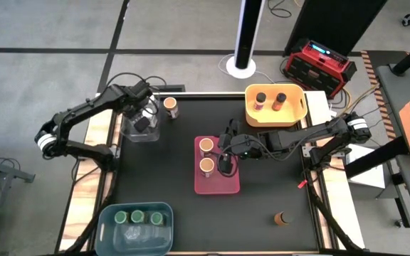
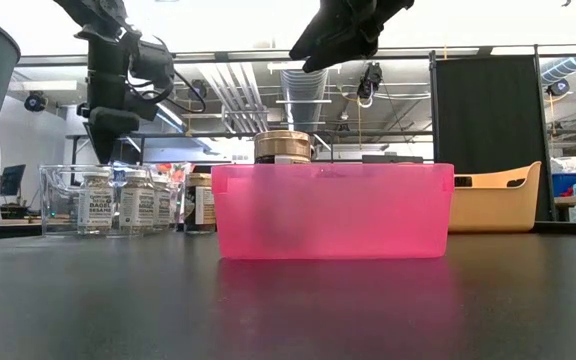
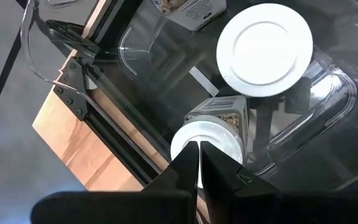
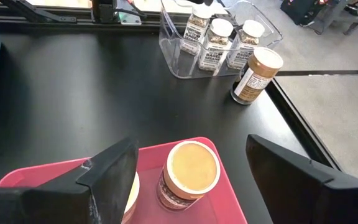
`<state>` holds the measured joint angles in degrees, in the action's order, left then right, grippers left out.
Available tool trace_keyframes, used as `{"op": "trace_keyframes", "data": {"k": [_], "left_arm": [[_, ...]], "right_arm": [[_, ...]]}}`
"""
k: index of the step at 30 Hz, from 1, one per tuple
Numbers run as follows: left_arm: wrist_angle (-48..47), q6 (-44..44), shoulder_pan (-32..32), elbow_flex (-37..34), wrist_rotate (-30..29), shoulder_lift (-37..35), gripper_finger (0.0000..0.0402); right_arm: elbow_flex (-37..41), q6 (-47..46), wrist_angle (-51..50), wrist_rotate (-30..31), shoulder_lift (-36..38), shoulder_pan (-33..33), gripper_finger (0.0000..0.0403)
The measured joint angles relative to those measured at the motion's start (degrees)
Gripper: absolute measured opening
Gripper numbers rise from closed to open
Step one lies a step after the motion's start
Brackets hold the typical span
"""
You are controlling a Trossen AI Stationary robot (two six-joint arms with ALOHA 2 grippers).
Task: Sort spices by type
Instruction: Put the white seasoning bottle into the transparent bin
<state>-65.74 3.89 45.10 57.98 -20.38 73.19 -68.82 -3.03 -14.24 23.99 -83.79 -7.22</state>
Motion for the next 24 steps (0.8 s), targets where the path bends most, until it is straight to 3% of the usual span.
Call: {"op": "trace_keyframes", "data": {"k": [11,24], "left_arm": [[0.22,-0.71,0.00,-0.15,1.86,-0.03,0.0000],[1.15,-1.10,0.00,-0.81,1.91,-0.04,0.0000]], "right_arm": [[0.15,0.00,-0.01,0.00,0.00,0.00,0.0302],[0.17,-0.37,0.00,0.00,0.00,0.00,0.0287]]}}
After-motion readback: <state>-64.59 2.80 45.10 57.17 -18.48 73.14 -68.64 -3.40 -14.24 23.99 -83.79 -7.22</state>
